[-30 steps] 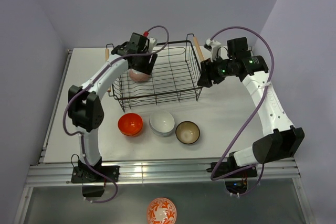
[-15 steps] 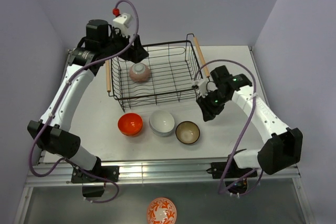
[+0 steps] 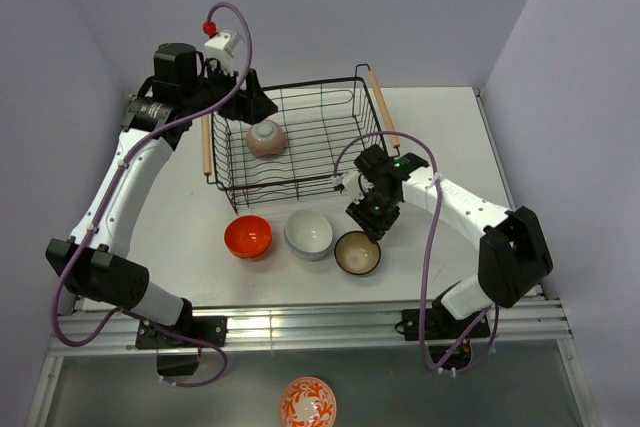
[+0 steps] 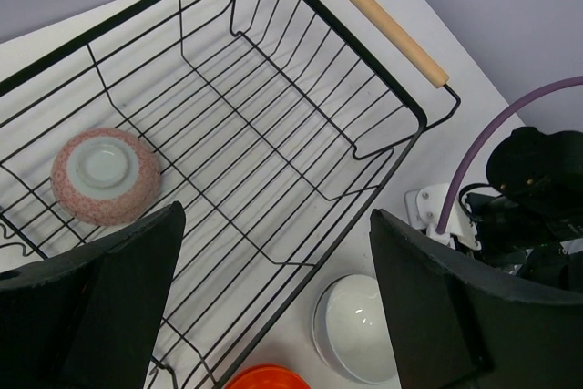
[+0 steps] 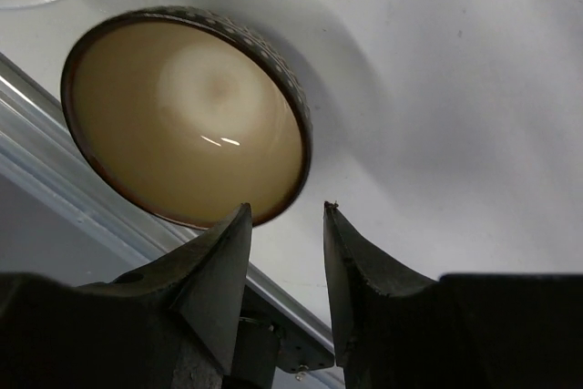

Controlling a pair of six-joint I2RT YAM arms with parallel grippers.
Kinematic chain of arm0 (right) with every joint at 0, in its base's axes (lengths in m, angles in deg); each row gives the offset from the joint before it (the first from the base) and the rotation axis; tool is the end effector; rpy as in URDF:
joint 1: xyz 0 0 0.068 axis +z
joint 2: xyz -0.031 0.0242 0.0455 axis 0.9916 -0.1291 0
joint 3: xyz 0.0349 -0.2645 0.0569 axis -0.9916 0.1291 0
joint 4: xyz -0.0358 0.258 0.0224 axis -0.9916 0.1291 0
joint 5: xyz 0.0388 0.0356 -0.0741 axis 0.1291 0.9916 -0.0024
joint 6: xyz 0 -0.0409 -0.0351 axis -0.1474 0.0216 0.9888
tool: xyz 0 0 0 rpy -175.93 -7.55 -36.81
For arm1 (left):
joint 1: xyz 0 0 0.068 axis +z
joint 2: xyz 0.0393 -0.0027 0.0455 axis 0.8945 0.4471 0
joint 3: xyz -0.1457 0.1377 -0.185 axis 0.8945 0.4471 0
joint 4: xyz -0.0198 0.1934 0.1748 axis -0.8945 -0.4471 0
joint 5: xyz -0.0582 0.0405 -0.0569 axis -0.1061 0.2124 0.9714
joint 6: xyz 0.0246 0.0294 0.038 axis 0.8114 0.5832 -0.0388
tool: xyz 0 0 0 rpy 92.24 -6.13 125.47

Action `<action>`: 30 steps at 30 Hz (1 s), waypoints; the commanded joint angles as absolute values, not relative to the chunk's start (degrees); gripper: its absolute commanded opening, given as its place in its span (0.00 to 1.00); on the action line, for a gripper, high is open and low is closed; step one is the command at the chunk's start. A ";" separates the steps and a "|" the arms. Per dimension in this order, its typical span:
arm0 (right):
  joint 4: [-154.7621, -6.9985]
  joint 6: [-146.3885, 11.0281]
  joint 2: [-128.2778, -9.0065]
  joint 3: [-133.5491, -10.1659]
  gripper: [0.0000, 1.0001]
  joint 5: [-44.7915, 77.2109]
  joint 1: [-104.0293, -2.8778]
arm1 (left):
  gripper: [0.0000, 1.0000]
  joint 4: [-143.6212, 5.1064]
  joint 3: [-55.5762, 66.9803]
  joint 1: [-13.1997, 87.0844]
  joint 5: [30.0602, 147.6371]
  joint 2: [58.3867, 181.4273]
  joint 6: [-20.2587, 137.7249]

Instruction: Load the bowls into the dish rack

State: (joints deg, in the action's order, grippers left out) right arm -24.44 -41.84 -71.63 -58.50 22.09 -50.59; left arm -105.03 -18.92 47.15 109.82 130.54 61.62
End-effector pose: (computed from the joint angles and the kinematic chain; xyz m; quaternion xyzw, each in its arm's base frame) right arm 0.2191 0.1467 0.2343 -0.4360 0.8870 0.1273 0.0828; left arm 0.3100 -0.1088 0.4405 0.1927 0.7955 -0.3210 0.4765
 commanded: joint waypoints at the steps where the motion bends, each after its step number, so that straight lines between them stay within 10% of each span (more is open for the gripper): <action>1: -27.42 -44.16 -73.07 -58.27 0.45 20.52 -48.83 | 0.89 -103.18 -18.46 47.62 110.73 128.17 61.00; 20: -34.10 -46.72 -77.92 -53.36 0.40 17.97 -45.67 | 0.89 -102.21 -16.79 47.80 110.29 127.29 61.00; 27: -34.02 -46.54 -73.79 -52.39 0.00 19.37 -45.67 | 0.90 -102.74 -16.08 47.80 111.26 126.68 60.82; 30: -34.89 -45.31 -67.03 -50.98 0.00 21.31 -45.93 | 0.91 -103.18 -15.47 47.80 112.84 126.07 61.26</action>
